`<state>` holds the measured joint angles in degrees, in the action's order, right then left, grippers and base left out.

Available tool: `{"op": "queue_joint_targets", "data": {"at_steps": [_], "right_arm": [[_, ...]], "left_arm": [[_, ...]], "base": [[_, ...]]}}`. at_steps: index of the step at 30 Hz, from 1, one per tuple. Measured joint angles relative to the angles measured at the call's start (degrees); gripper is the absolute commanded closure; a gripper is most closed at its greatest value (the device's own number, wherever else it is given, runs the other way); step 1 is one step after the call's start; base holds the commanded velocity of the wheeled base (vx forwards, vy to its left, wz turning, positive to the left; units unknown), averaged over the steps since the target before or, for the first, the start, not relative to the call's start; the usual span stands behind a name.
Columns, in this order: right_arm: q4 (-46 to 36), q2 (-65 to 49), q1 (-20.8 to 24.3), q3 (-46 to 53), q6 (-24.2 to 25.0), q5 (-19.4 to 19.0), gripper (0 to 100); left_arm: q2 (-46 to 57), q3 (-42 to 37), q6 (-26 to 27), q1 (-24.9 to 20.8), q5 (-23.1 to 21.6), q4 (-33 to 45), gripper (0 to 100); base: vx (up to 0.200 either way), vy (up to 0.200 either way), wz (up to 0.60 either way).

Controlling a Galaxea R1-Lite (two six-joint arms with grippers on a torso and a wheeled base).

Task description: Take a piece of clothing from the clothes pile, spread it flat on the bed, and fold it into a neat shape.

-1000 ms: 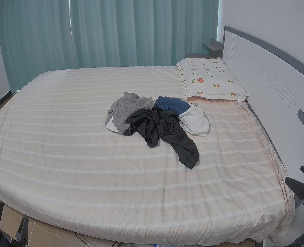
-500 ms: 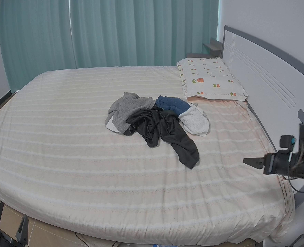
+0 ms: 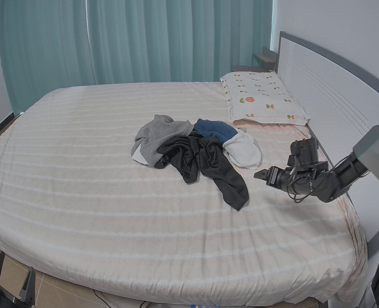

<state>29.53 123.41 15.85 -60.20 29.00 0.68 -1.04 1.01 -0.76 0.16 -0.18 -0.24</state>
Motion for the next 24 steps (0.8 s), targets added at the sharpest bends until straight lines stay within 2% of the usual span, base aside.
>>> {"op": "queue_joint_targets", "data": {"at_steps": [5, 14, 18, 22, 23, 24], "right_arm": [[0.33, 10.08, 1.38, -8.62, 3.18, 2.05, 0], [-1.83, 19.26, 3.91, -18.27, 10.81, 3.8, 0], [-3.45, 21.52, 5.75, -21.61, 11.93, 4.24, 0], [-5.23, 23.98, 6.91, -25.82, 12.15, 6.56, 0], [-5.56, 24.72, 7.08, -26.93, 12.19, 7.33, 100], [-5.88, 25.42, 7.19, -27.94, 12.3, 8.01, 100]], "left_arm": [[0.0, 0.0, 0.0, 0.0, 0.0, 0.0, 0], [0.0, 0.0, 0.0, 0.0, 0.0, 0.0, 0], [0.0, 0.0, 0.0, 0.0, 0.0, 0.0, 0], [0.0, 0.0, 0.0, 0.0, 0.0, 0.02, 0], [0.0, 0.0, 0.0, 0.0, 0.0, 0.0, 0], [0.0, 0.0, -0.02, 0.0, 0.0, 0.0, 0]], "base": [[0.0, 0.0, 0.0], [0.0, 0.0, 0.0], [0.0, 0.0, 0.0], [0.0, 0.0, 0.0], [0.0, 0.0, 0.0], [0.0, 0.0, 0.0]]}}
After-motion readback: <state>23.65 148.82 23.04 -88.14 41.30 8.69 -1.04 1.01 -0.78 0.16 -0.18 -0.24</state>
